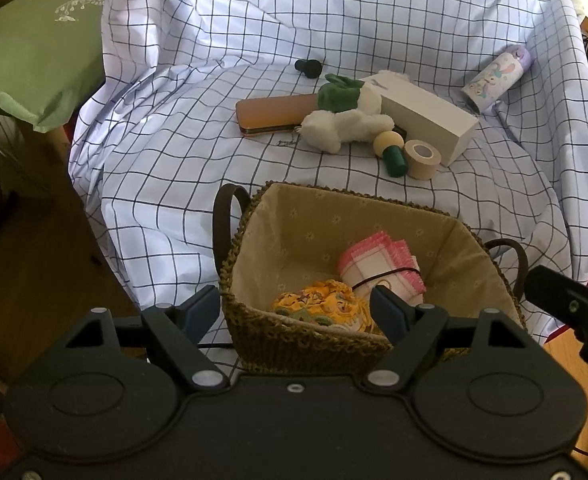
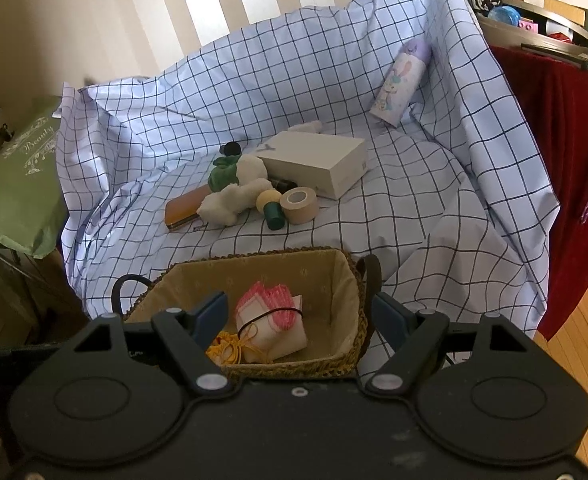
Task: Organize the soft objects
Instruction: 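Withdraw both tools from basket toward remaining items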
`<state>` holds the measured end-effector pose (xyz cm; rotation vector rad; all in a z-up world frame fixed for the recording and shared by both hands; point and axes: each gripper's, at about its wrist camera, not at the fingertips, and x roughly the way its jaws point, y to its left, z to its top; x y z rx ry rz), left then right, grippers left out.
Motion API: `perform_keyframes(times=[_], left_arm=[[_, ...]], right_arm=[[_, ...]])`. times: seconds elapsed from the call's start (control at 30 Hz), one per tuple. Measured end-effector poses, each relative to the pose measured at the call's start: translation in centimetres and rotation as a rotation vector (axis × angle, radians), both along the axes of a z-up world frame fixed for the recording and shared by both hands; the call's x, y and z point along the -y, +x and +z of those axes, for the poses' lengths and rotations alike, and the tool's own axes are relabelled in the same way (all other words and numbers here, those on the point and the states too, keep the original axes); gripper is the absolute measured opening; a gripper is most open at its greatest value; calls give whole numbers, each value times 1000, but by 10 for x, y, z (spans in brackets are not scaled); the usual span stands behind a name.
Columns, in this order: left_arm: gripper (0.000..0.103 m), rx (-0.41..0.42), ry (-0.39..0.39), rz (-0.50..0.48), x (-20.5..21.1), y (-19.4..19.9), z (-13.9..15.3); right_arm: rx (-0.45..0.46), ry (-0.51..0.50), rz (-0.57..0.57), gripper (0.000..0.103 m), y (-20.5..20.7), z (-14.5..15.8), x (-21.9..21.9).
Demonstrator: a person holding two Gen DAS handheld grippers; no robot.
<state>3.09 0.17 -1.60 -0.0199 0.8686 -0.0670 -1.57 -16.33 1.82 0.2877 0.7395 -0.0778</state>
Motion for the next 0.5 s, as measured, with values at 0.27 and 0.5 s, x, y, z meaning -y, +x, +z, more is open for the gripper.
perform_keyframes(times=[0.27, 0.5], left_arm=[[79, -11, -3, 3, -3, 0, -4], [79, -15, -5, 6, -5, -1, -5]], right_arm=[[-23, 2, 10, 80, 3, -4, -1], [-42, -4, 21, 80, 5, -8, -4]])
